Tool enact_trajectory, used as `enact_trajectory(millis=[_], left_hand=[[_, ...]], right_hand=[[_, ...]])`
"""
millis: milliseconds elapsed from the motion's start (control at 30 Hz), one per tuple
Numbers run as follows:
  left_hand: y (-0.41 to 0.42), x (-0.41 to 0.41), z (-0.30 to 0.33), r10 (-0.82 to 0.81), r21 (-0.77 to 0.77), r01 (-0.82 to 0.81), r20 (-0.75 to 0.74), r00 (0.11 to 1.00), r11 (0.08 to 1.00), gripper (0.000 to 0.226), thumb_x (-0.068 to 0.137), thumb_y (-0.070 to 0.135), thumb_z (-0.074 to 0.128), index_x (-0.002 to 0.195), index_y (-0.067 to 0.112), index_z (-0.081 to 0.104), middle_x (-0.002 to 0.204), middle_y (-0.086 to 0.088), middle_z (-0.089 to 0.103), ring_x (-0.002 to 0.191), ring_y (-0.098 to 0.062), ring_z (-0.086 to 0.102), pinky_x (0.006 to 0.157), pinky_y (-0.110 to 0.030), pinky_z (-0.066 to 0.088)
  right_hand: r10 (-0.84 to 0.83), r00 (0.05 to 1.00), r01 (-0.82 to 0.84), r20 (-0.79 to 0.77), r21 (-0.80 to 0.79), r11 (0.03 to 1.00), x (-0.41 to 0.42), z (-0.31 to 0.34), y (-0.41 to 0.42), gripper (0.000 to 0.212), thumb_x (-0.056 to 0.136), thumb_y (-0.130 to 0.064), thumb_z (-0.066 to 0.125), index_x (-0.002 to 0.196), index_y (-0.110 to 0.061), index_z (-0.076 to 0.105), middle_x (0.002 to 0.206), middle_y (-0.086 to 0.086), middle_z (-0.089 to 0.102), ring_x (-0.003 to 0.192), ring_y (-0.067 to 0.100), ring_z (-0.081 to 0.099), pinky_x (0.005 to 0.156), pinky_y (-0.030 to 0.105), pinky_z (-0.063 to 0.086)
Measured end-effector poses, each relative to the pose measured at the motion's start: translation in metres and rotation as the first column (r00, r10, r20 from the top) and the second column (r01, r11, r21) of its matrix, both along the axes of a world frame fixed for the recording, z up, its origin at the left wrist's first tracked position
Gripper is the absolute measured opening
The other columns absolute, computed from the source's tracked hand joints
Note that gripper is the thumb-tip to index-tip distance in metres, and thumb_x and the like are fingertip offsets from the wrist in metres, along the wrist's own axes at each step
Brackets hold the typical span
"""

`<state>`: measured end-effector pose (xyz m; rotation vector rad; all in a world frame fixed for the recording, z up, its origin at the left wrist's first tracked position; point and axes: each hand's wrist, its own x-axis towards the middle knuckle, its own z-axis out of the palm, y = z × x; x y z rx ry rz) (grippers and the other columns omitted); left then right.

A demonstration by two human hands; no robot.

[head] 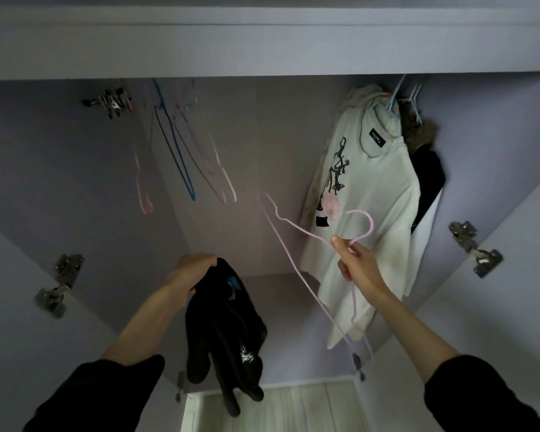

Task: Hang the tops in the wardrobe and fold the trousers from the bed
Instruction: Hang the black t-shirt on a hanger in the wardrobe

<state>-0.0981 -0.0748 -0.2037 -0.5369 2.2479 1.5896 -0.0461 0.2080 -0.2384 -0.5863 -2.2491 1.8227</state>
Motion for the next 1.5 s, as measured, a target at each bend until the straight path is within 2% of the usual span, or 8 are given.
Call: enact_trajectory(millis=[333,467,600,933,1067,1233,1400,1500], left_hand=[[-0.021,0.006,-0.014,0.114,-0.043,-0.112,0.041,0.993,0.993,0.011,0.089,0.000,0.051,0.097,0.006,0.057,0.081,-0.008,0.056,0.070,-0.020,0.053,0.048,-0.023,0.046],[-0.020,0.007,-0.022,0.066,-0.089,-0.068,-0.022,0.998,0.994,0.016,0.090,0.002,0.048,0.098,0.008,0.060,0.088,-0.008,0.059,0.075,-0.021,0.053,0.059,-0.025,0.043],[-0.010,0.007,-0.017,-0.124,-0.292,0.057,-0.216,0.968,0.955,0.014,0.090,0.008,0.052,0.096,0.008,0.065,0.095,-0.010,0.064,0.092,-0.029,0.060,0.077,-0.028,0.044],[0.042,0.024,0.025,-0.523,-0.569,0.163,-0.556,0.647,0.806,0.014,0.087,0.012,0.059,0.095,0.014,0.071,0.090,0.004,0.064,0.079,-0.014,0.059,0.068,-0.014,0.037],[0.045,0.029,0.031,-0.647,-0.698,0.173,-0.502,0.573,0.695,0.021,0.091,0.027,0.057,0.108,0.022,0.068,0.104,0.001,0.058,0.092,-0.019,0.059,0.079,-0.031,0.048],[0.044,0.020,0.034,-0.831,-0.881,0.103,-0.388,0.399,0.461,0.025,0.096,0.028,0.050,0.114,0.023,0.065,0.113,0.002,0.055,0.106,-0.019,0.047,0.086,-0.025,0.027],[0.053,0.018,0.034,-0.787,-0.816,0.188,-0.424,0.448,0.547,0.023,0.096,0.016,0.049,0.110,0.014,0.066,0.109,-0.004,0.063,0.097,-0.026,0.058,0.084,-0.030,0.042],[0.052,0.013,0.037,-0.735,-0.782,0.170,-0.453,0.505,0.599,0.022,0.096,0.012,0.048,0.109,0.007,0.065,0.107,-0.011,0.061,0.093,-0.030,0.058,0.077,-0.033,0.044]], right_hand=[[0.124,0.970,-0.198,0.207,0.391,0.899,0.011,-0.014,-0.006,0.041,0.100,-0.024,0.042,0.087,0.001,0.072,0.092,0.016,0.070,0.086,0.033,0.059,0.077,0.031,0.041],[0.141,0.973,-0.202,0.180,0.391,0.898,0.011,-0.009,-0.012,0.039,0.100,-0.021,0.043,0.083,0.003,0.069,0.042,-0.014,0.051,0.054,0.012,0.047,0.053,0.012,0.036],[0.187,0.973,-0.226,0.136,0.404,0.886,0.010,-0.002,-0.026,0.036,0.099,-0.021,0.045,0.084,0.003,0.067,0.035,-0.018,0.045,0.045,0.001,0.043,0.052,0.013,0.036],[0.334,0.941,-0.282,-0.047,0.435,0.855,0.005,0.024,-0.094,0.029,0.098,-0.033,0.044,0.084,-0.009,0.052,0.066,-0.001,0.052,0.066,0.020,0.050,0.060,0.025,0.030],[0.261,0.952,-0.206,-0.158,0.297,0.933,0.004,0.042,-0.094,0.028,0.100,-0.027,0.041,0.081,-0.009,0.051,0.074,0.004,0.062,0.074,0.022,0.057,0.069,0.027,0.037],[0.279,0.947,-0.228,-0.159,0.277,0.933,0.004,0.053,-0.087,0.029,0.099,-0.028,0.040,0.080,-0.012,0.054,0.065,-0.009,0.057,0.066,0.006,0.054,0.069,0.021,0.037],[0.280,0.928,-0.172,-0.248,0.381,0.908,0.007,0.050,-0.075,0.019,0.098,-0.014,0.046,0.093,-0.009,0.063,0.088,-0.001,0.061,0.081,0.009,0.060,0.078,0.022,0.044],[0.258,0.845,0.106,-0.469,0.620,0.778,0.012,0.046,-0.065,0.012,0.089,-0.007,0.059,0.096,-0.001,0.068,0.095,0.014,0.058,0.086,0.024,0.058,0.080,0.034,0.048]])
